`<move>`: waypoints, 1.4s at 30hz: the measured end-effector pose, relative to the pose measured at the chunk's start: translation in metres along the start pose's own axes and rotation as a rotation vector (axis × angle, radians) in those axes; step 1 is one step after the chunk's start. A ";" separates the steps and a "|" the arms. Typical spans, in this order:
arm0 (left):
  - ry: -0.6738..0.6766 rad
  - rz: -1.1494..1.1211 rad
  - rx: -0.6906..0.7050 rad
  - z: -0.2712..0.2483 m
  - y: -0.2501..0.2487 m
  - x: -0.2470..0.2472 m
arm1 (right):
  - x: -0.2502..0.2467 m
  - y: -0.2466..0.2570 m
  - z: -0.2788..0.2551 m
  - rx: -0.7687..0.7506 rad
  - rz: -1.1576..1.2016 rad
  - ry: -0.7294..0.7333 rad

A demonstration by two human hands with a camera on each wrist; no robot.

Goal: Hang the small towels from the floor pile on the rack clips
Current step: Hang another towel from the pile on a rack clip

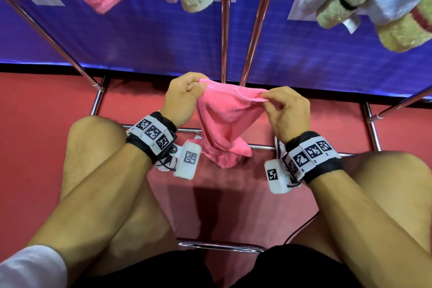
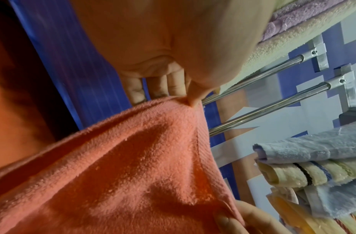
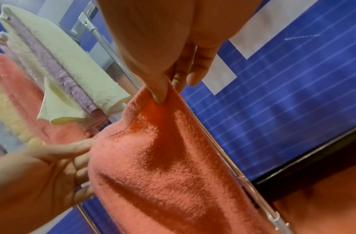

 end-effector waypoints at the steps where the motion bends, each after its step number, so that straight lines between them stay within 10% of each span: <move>1: -0.025 0.006 0.008 0.001 0.000 -0.002 | -0.002 0.001 0.001 0.033 0.042 -0.027; 16: -0.107 -0.036 0.016 0.001 -0.007 -0.004 | -0.009 0.009 0.019 0.296 0.485 0.084; 28: -0.196 0.053 -0.175 0.004 0.005 0.006 | -0.003 0.013 0.012 0.270 0.049 -0.020; 42: -0.052 0.035 -0.053 -0.006 -0.007 0.026 | 0.024 0.040 0.006 0.264 0.318 0.158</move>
Point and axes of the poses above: each hand's wrist, its own z-axis towards the middle knuckle, its own x-axis out of the palm, y = z × x, the point moved 4 cm from there along z, towards the middle knuckle, and after that the axes turned 5 degrees about -y, right-handed, at the moved point
